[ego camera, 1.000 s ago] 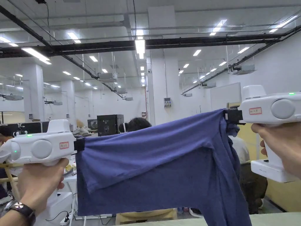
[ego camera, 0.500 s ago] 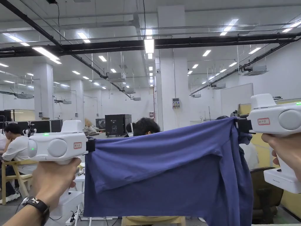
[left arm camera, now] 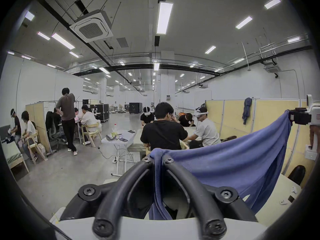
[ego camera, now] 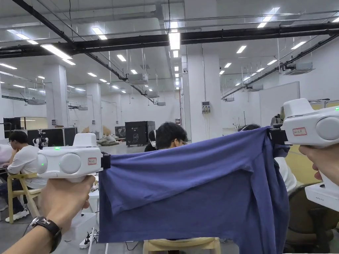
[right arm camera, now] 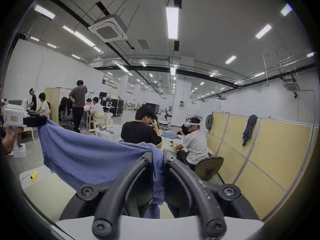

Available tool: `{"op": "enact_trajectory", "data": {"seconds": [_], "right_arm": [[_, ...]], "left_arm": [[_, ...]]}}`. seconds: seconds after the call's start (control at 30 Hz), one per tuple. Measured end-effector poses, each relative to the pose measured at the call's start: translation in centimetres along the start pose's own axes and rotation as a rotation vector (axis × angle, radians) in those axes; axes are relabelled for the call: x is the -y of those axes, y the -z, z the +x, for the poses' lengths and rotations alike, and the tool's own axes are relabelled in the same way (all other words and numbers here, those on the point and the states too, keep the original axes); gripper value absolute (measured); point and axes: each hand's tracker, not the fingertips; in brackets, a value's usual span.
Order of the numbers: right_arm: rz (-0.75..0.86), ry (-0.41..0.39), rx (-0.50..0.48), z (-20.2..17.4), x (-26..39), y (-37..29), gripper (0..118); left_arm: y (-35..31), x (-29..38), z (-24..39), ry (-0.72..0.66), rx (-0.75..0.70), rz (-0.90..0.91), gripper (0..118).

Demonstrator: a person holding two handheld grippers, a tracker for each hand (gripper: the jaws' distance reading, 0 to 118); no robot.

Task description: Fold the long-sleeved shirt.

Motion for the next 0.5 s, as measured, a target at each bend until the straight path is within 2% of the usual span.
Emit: {"op": "enact_trajectory", "data": {"seconds": [0.27,0.5], "right_arm": [[-0.035,0.007,0.009,0.9,3.1,5.5,13],[-0.097,0.036,-0.012,1.3,7.7,8.5,13]], "left_arm": [[5.0,2.1,0.7,-0.012,0.017,-0.022,6],[8.1,7.5,1.0,-0.031,0.004,-0.068,6]]}}
